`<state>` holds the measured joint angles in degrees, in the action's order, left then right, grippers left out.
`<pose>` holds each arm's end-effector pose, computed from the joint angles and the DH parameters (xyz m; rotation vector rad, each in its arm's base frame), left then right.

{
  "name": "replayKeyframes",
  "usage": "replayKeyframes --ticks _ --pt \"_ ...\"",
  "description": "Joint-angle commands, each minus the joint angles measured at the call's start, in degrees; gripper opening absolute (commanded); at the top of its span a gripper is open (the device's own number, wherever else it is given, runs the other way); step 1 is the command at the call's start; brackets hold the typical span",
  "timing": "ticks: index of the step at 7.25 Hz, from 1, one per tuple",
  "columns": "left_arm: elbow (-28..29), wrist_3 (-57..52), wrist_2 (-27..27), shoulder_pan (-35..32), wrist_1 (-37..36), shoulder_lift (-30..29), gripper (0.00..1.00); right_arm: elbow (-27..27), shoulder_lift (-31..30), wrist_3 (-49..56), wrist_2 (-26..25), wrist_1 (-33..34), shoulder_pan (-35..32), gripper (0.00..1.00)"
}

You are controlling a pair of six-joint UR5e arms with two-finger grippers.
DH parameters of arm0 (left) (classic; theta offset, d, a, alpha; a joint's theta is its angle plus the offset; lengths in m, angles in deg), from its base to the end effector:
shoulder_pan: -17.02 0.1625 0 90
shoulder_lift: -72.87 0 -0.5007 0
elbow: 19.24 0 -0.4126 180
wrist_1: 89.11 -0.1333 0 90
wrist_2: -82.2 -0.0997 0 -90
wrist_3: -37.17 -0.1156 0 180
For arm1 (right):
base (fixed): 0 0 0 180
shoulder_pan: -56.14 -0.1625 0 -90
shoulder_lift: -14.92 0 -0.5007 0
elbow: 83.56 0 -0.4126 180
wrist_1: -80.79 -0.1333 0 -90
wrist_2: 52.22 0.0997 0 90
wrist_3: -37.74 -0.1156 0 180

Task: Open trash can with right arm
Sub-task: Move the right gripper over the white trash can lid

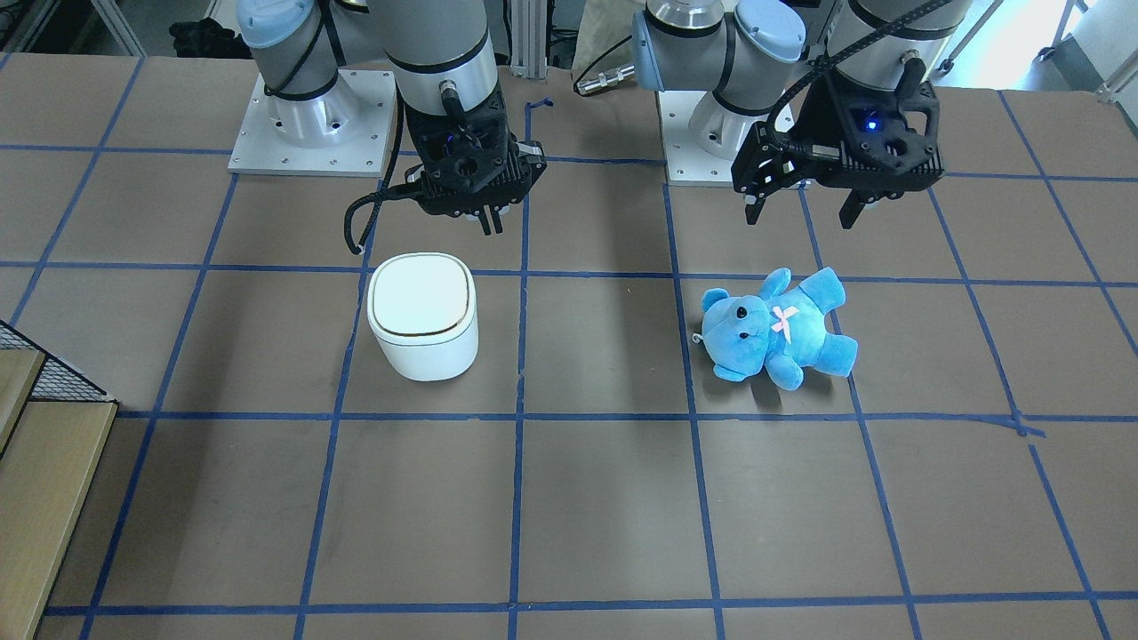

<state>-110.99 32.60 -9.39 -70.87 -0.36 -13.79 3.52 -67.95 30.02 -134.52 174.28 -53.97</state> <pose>-0.1120 -0.4930 0.5633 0.0657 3.1094 -0.0745 0.3363 -0.4859 0.5132 -0.3239 2.9960 0.0671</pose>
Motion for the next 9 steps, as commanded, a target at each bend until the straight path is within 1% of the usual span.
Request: replayKeyframes --ticks 1,2,3,5,6,7,8,9 --pt "0.0 0.0 0.0 0.0 0.0 0.0 1.00 5.8 0.1 0.2 0.5 0.5 -0.6 0.00" --pt "0.0 0.0 0.0 0.0 0.0 0.0 1.00 8.7 0.1 0.6 0.0 1.0 -0.5 0.00" --pt "0.0 0.0 0.0 0.0 0.0 0.0 1.00 9.3 -0.2 2.8 -0.6 0.9 0.0 0.00" --pt "0.0 0.0 0.0 -0.1 0.0 0.0 1.00 9.6 -0.1 10.1 -3.9 0.8 2.9 0.00" --pt "0.0 0.0 0.0 0.0 0.0 0.0 1.00 9.7 -0.3 13.4 -4.1 0.5 5.1 0.00" --pt "0.1 0.0 0.0 0.0 0.0 0.0 1.00 9.7 -0.3 14.6 -4.3 0.3 6.8 0.00" --pt "0.0 0.0 0.0 0.0 0.0 0.0 1.00 9.8 -0.5 17.6 -7.1 0.2 7.8 0.00" --pt "0.0 0.0 0.0 -0.1 0.0 0.0 1.00 9.8 -0.5 17.4 -7.9 0.1 7.7 0.00"
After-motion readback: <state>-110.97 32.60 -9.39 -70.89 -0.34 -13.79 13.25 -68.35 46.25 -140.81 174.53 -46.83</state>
